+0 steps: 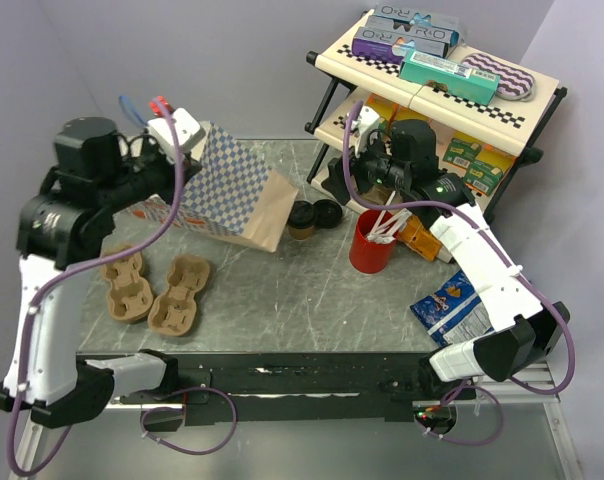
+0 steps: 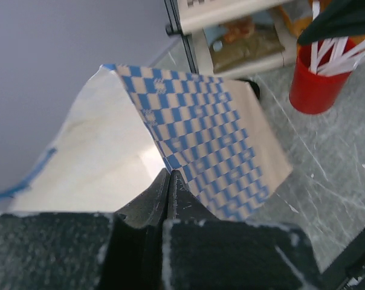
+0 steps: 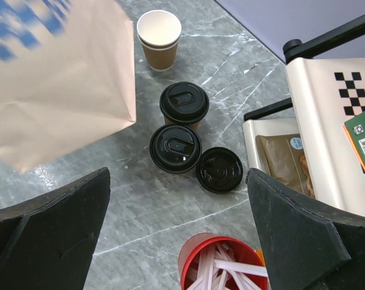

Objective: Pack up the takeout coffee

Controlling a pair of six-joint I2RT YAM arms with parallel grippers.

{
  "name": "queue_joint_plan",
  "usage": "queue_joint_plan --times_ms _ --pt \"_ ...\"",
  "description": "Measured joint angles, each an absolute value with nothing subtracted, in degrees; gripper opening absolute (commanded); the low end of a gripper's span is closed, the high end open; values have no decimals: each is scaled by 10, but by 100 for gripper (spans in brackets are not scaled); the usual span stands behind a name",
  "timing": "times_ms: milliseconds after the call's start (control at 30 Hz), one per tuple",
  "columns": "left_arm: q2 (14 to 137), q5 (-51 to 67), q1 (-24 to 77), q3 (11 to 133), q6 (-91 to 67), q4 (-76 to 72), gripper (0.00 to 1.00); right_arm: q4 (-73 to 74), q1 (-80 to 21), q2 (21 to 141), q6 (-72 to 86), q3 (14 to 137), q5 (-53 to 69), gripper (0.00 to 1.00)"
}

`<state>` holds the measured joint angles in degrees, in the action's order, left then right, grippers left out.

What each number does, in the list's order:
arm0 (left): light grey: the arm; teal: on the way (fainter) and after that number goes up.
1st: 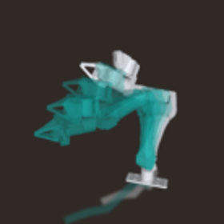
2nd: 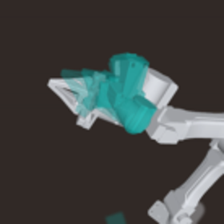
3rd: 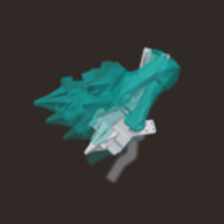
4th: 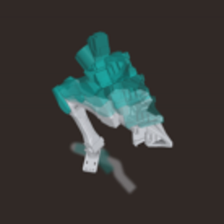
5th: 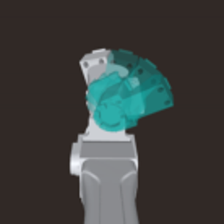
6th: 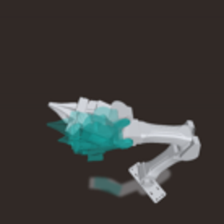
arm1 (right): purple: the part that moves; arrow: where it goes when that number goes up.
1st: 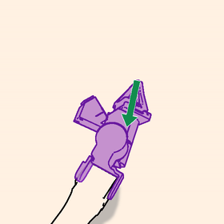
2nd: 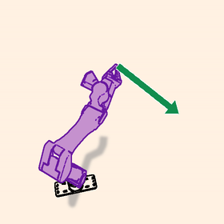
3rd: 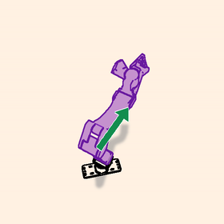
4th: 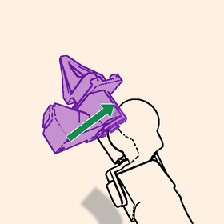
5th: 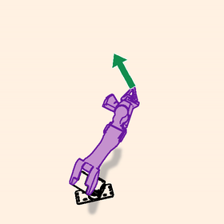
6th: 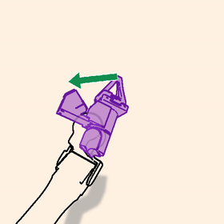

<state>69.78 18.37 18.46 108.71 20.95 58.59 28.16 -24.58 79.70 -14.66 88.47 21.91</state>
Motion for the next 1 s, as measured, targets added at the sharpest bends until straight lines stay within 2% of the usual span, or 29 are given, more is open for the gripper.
queue_joint_plan --times_ms 133,367,800,833,867,933,967,1000 --pt "679 198 185 1123 215 580 1 282 -245 799 -146 885 220 99" --pt "652 249 185 1114 220 600 1 282 -245 801 -145 885 221 99" --pt "658 333 205 967 180 600 1 282 -245 801 -147 885 220 99" --pt "661 337 210 964 175 598 4 282 -245 801 -147 885 220 99" --pt "663 345 215 964 170 595 24 282 -244 801 -147 884 220 99" --pt "669 360 223 964 163 590 38 281 -243 801 -147 882 220 99" --pt "670 368 226 964 160 588 50 281 -241 801 -147 880 220 99" --pt "673 377 230 964 154 587 56 281 -240 801 -147 878 220 99"
